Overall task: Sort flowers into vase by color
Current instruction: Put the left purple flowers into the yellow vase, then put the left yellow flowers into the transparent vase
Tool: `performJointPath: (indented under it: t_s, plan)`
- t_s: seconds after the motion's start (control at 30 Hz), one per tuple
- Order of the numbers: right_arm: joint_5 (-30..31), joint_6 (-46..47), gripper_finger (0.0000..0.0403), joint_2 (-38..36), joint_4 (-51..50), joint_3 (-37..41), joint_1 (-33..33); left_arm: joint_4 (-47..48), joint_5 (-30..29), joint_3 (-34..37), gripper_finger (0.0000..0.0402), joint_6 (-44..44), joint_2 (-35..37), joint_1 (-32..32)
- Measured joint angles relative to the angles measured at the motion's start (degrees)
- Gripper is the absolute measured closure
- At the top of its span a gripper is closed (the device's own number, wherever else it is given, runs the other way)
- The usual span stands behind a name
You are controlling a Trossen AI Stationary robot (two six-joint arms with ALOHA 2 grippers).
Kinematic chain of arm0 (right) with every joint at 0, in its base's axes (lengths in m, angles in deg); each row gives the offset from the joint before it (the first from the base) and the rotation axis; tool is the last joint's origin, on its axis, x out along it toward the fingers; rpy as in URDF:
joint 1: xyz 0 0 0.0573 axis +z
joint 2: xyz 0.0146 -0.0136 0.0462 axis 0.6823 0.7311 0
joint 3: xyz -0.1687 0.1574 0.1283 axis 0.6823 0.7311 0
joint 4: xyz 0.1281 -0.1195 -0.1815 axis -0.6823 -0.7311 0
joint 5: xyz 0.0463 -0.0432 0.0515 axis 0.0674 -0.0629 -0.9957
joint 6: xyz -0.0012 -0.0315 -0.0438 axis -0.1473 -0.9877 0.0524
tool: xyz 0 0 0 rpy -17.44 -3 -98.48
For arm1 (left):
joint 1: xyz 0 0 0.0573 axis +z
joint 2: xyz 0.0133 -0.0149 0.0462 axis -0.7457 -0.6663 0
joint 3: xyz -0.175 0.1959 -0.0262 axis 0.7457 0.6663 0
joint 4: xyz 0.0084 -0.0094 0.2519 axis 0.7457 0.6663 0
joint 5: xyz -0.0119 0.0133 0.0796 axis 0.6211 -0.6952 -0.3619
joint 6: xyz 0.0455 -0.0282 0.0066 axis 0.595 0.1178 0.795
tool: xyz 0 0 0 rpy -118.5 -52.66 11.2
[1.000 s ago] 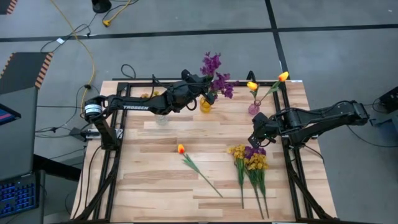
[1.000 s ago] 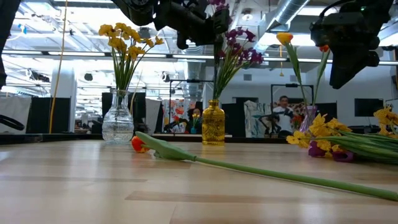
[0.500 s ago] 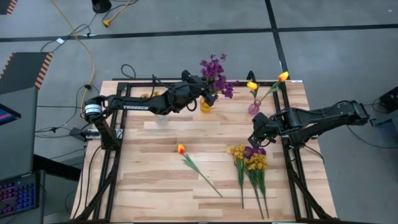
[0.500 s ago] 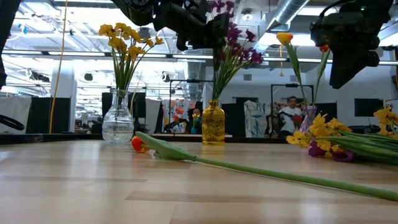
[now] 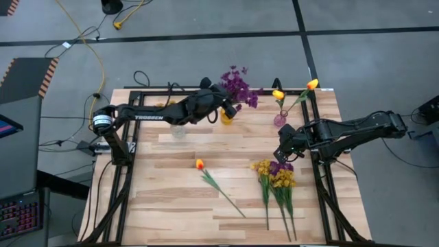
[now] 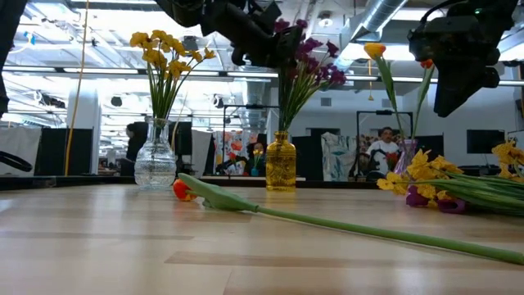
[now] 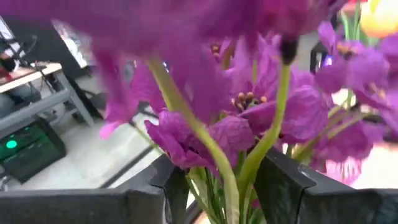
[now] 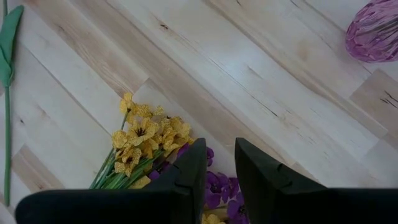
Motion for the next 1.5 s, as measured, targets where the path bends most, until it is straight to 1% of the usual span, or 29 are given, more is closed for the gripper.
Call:
performJointPath:
  t_s: [0.17,0.43,0.6,0.87,1.13,1.23,1.37,1.5]
  plan:
    - [0.0,0.0,0.029,0.0,0.0,0.0,0.0,9.9,0.0,-4.1,0.0255,-0.1,0.0,-0.1]
    - [0.0,0.0,0.029,0.0,0.0,0.0,0.0,30.2,0.1,-12.1,0.0255,-0.1,0.0,-0.1]
    - [0.0,0.0,0.029,0.0,0.0,0.0,0.0,38.2,0.2,-16.2,0.0255,-0.2,0.0,-0.3]
    - [0.0,0.0,0.029,0.0,0.0,0.0,0.0,45.8,0.2,-21.6,0.0255,-0.6,0.1,-1.3]
    - [0.0,0.0,0.029,0.0,0.0,0.0,0.0,53.3,0.4,-25.2,0.0255,-1.6,0.1,-2.6]
    - [0.0,0.0,0.029,0.0,0.0,0.0,0.0,57.7,1.9,-27.1,0.0255,-2.0,0.0,-3.0]
    - [0.0,0.0,0.029,0.0,0.0,0.0,0.0,61.7,2.5,-29.9,0.0255,-3.0,0.1,-3.6]
    - [-1.6,0.1,0.029,0.0,0.0,0.0,0.0,67.5,2.7,-33.0,0.0255,-4.3,0.0,-4.1]
